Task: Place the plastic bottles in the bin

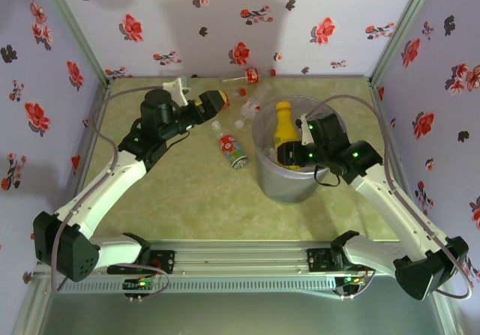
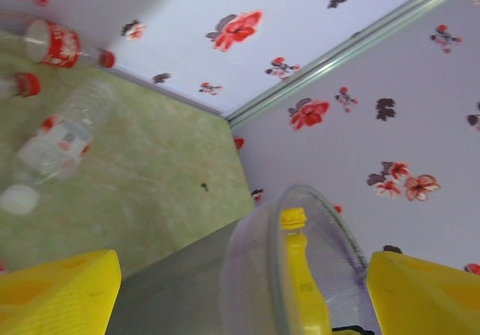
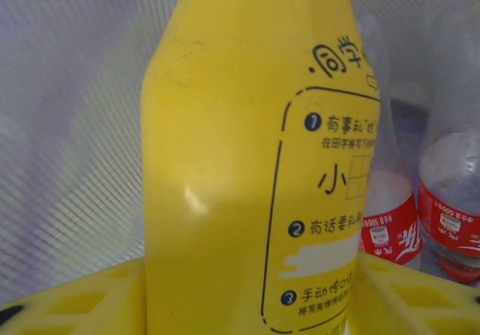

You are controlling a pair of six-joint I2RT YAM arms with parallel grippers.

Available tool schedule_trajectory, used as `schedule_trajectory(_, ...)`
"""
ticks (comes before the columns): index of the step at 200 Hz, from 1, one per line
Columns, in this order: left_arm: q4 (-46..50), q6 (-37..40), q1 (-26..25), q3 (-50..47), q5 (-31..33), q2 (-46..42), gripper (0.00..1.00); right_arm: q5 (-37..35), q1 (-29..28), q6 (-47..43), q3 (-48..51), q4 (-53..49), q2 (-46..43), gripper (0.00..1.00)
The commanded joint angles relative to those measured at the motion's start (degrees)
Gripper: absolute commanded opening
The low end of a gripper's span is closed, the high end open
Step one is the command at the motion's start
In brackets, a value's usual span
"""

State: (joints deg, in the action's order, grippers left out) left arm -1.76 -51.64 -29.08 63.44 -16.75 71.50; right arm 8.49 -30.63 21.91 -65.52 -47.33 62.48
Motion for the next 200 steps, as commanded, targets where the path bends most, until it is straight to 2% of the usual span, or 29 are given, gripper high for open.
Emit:
schedule_trajectory(1, 2.4, 2.1, 1.5, -3.0, 1.8, -1.4, 0.86, 0.3, 0.3, -2.5, -2.0, -1.6, -0.3, 0.75)
schedule_trajectory(19, 4.0, 3.1, 1.9, -4.1, 3.1, -1.0, 0.86, -2.6, 0.3, -5.2, -7.2, -5.9, -0.7, 0.84)
schedule_trajectory(38, 5.7, 4.7, 1.9, -4.3, 4.5, 0.7, 0.86, -6.4, 0.4, -8.1, -13.1, -9.3, -0.2, 0.84)
schedule_trajectory(63, 7.9, 6.7, 1.8, -3.9, 6.3, 4.2, 0.86, -9.7, 0.5, -9.6, -17.8, -10.8, 3.6, 0.77)
schedule_trajectory(110, 8.6, 8.1, 1.7, -3.9, 7.1, 9.6, 0.86, -9.0, 0.5, -10.2, -20.9, -10.0, 13.0, 0.64)
schedule_trajectory(144, 8.3, 8.3, 1.6, -4.4, 7.2, 11.0, 0.86, -7.6, 0.4, -9.4, -20.1, -10.5, 16.8, 0.54)
schedule_trajectory(200, 8.6, 8.8, 1.6, -3.9, 7.5, 13.2, 0.86, -5.4, 0.4, -4.6, -7.4, -7.7, 17.0, 0.48)
